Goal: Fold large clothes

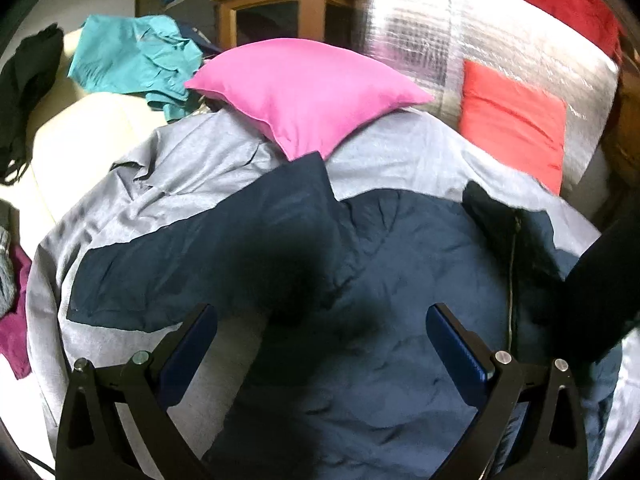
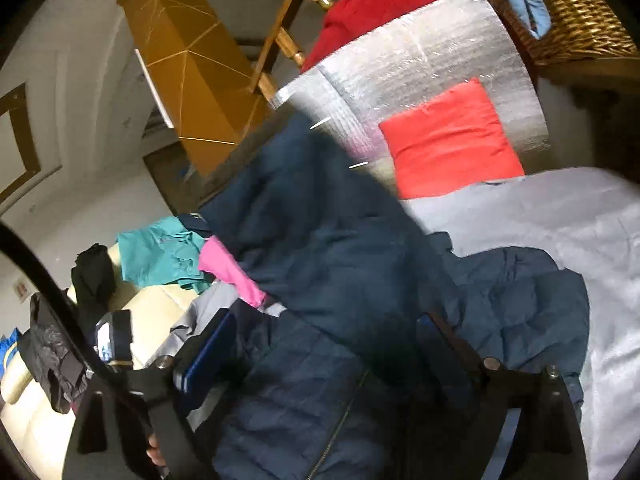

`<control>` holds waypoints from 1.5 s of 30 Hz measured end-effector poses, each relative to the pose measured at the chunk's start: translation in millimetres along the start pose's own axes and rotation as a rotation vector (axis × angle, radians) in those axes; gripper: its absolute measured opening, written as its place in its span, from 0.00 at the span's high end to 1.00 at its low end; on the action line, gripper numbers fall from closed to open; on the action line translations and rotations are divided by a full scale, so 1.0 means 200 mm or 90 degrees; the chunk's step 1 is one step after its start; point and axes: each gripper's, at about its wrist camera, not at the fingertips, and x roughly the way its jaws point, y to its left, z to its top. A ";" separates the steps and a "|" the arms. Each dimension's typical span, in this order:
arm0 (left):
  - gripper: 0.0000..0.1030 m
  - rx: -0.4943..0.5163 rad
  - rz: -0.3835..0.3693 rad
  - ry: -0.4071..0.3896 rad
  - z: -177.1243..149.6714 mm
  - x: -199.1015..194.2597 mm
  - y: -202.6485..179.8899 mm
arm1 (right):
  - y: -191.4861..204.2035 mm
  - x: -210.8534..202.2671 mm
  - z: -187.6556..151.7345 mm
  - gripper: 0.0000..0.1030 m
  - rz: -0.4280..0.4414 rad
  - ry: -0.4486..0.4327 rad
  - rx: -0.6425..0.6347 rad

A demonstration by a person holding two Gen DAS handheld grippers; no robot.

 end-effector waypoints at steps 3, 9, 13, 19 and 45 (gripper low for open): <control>0.00 -0.015 -0.029 -0.002 0.02 0.00 0.02 | -0.13 -0.09 -0.01 0.09 0.012 -0.012 0.077; 0.00 -0.015 -0.077 0.021 0.02 0.04 -0.01 | -0.54 -0.14 -0.01 0.09 -0.139 -0.021 0.226; 0.00 -0.032 -0.102 0.042 0.05 0.11 0.01 | -0.74 -0.14 -0.04 0.10 -0.253 -0.011 0.301; 0.00 -0.061 -0.141 0.052 0.12 0.22 0.02 | -0.96 -0.15 -0.08 0.14 -0.289 0.017 0.380; 0.19 0.172 -0.071 0.084 0.08 0.67 -0.42 | -1.03 -0.01 -0.30 0.32 -0.297 0.132 0.424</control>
